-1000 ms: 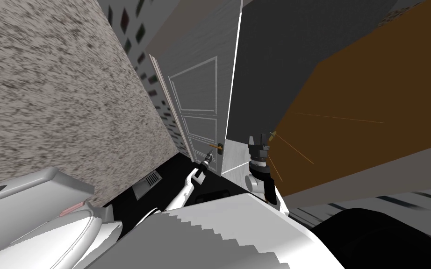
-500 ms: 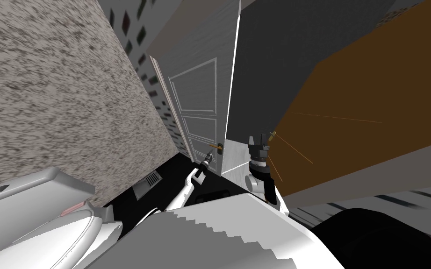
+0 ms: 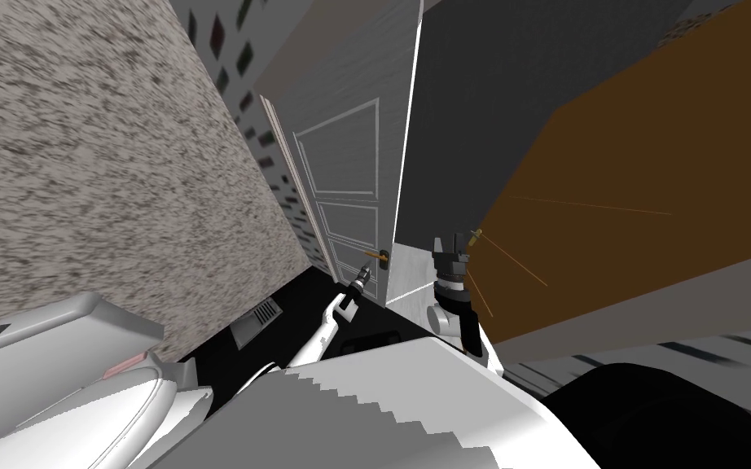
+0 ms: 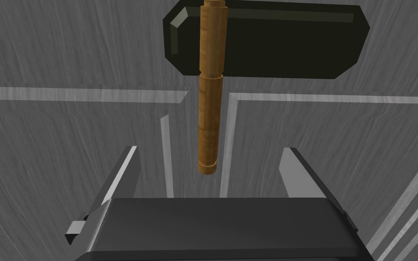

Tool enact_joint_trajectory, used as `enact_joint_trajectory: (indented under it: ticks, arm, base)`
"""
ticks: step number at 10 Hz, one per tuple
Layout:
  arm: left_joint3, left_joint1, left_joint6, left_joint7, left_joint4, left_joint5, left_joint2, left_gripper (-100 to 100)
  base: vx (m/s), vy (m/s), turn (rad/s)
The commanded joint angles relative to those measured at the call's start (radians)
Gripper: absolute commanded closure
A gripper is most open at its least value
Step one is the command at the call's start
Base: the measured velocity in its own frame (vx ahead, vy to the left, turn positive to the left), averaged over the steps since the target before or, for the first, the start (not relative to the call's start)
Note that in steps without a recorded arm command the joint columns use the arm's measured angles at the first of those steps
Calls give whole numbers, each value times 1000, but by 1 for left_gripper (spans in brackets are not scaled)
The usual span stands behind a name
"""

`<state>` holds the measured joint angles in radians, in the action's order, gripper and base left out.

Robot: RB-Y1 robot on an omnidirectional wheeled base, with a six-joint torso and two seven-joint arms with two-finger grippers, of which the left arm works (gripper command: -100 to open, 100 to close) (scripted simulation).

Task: Push the door open

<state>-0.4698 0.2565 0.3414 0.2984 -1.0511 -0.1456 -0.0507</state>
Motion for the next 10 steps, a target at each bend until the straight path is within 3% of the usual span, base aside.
enact_joint_trajectory:
  ticks: [1, 5, 7, 10]
  arm:
    - [0, 0, 0, 0, 0, 0, 0, -100]
    - [-4, -2, -1, 4, -5, 0, -4, -100]
    - [4, 2, 1, 0, 3, 1, -10, -100]
    - [15, 8, 4, -7, 15, 3, -3, -100]
  base:
    - [-12, -8, 0]
    - [-10, -12, 12]
    - [137, -72, -31]
    - [196, -112, -27]
